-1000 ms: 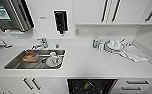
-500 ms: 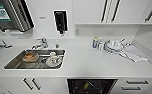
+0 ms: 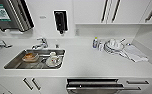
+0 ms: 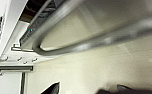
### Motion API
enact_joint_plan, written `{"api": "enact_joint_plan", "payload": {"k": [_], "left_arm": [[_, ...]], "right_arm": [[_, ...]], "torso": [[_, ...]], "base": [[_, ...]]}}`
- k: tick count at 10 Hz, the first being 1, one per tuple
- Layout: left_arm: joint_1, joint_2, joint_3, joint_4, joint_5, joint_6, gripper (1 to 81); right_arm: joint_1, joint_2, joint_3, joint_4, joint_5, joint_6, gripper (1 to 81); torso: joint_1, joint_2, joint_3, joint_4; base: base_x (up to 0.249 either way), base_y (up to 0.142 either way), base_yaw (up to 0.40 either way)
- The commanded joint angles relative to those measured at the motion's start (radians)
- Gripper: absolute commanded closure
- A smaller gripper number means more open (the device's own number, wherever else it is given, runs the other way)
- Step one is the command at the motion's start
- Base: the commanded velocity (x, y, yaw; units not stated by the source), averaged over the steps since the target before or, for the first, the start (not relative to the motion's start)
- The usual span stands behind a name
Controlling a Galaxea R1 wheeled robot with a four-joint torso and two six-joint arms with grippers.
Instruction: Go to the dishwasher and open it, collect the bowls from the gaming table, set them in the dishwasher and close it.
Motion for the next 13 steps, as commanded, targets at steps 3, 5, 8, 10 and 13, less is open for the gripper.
{"api": "enact_joint_plan", "payload": {"k": [3, 5, 8, 10, 13], "left_arm": [[-0.016, -0.028, -0.009, -0.029, -0.059, 0.011, 1.0], [-0.017, -0.034, -0.009, -0.033, -0.093, 0.013, 1.0], [-0.023, -0.02, -0.051, -0.027, -0.081, 0.013, 1.0], [-0.022, -0.016, -0.051, -0.023, -0.045, 0.014, 1.0], [-0.023, -0.002, -0.051, -0.023, 0.022, 0.014, 1.0]], "right_arm": [[-0.445, 0.036, -0.394, -0.159, 0.23, -0.093, 1.0], [-0.511, 0.082, -0.483, -0.191, 0.232, -0.092, 1.0], [-0.562, 0.157, -0.56, -0.23, 0.142, -0.092, 1.0], [-0.589, 0.24, -0.667, -0.234, 0.075, -0.093, 1.0], [-0.619, 0.343, -0.831, -0.25, 0.075, -0.093, 1.0]], "torso": [[0.0, 0.0, 0.0, 0.0], [0.0, 0.0, 0.0, 0.0], [0.0, 0.0, 0.0, 0.0], [0.0, 0.0, 0.0, 0.0], [0.0, 0.0, 0.001, 0.0]], "base": [[0.0, 0.0, 0.0], [0.0, 0.0, 0.0], [0.0, 0.0, 0.0], [0.0, 0.0, 0.0], [0.0, 0.0, 0.0]]}}
